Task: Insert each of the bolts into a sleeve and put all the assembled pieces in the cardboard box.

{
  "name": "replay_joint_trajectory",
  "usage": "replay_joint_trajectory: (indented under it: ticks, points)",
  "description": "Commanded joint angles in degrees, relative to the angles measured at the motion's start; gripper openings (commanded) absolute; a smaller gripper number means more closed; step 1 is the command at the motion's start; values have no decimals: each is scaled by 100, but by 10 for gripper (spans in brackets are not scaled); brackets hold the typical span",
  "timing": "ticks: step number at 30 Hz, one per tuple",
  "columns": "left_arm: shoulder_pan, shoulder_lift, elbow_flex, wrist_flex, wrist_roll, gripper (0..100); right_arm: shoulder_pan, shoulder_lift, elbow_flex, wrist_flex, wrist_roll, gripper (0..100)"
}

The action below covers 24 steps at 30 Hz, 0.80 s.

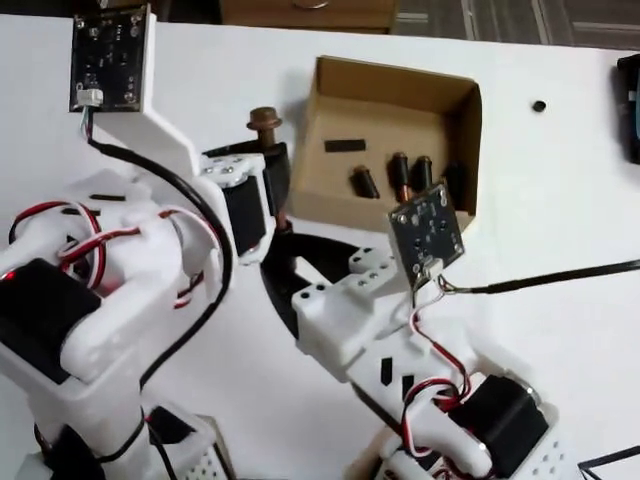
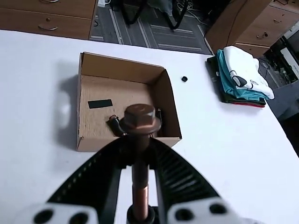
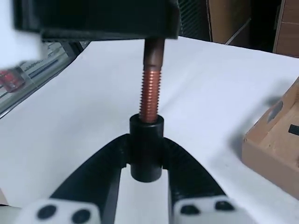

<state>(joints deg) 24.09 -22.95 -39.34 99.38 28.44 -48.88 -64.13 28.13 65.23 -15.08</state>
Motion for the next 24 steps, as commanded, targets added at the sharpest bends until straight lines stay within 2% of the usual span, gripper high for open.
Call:
replay_joint_trajectory:
  ticks: [1, 9, 19, 24]
  points:
    - [18, -88, -4, -114, -18, 20, 40, 40, -299, 22, -35, 19]
    - [53, -149, 567, -105, 0, 20, 127, 57, -404, -48, -35, 19]
    - [70, -149, 611, 26, 0, 20, 303, 101, -431, -145, -35, 19]
    - [422, -149, 646, 237, -18, 24, 303, 365, -668, -145, -35, 19]
